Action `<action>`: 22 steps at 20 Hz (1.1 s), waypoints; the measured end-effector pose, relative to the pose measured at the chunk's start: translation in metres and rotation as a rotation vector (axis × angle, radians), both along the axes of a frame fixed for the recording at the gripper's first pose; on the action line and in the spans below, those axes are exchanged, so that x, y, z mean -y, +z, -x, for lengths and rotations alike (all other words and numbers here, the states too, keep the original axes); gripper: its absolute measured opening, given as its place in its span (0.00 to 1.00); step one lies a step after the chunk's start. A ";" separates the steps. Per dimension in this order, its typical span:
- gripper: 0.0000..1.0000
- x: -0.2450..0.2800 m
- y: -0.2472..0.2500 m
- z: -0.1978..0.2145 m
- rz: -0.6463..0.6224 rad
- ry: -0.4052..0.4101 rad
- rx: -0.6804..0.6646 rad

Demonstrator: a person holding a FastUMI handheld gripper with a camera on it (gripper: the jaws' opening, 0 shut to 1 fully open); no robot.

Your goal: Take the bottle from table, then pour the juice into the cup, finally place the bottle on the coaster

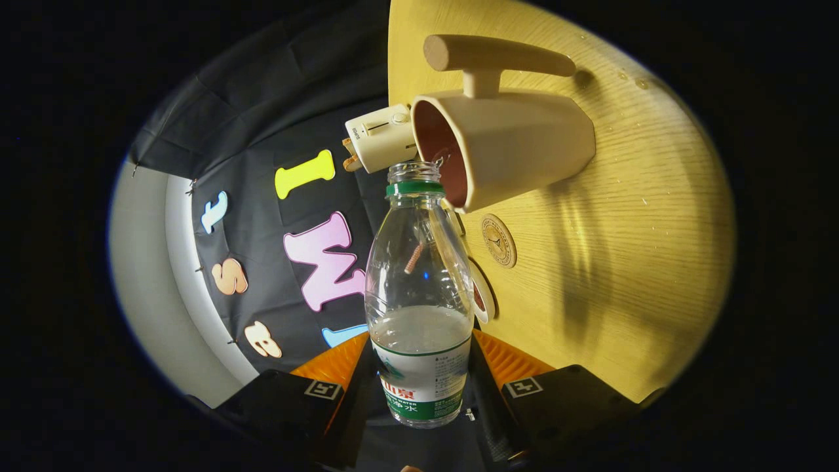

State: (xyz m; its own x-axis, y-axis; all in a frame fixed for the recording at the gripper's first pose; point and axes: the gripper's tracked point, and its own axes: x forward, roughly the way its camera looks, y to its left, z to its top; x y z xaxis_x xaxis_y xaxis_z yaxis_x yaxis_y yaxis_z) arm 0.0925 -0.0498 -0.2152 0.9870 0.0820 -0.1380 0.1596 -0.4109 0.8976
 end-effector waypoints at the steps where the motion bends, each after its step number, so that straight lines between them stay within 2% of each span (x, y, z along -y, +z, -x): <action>1: 0.75 -0.001 0.002 -0.001 -0.007 0.002 0.001; 22: 0.75 0.008 0.014 -0.001 -0.143 -0.015 0.014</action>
State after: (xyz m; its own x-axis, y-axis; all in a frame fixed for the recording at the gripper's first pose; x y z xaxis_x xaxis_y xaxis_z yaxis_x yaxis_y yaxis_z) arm 0.0935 -0.0580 -0.2008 0.9900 0.0852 -0.1123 0.1406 -0.5370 0.8318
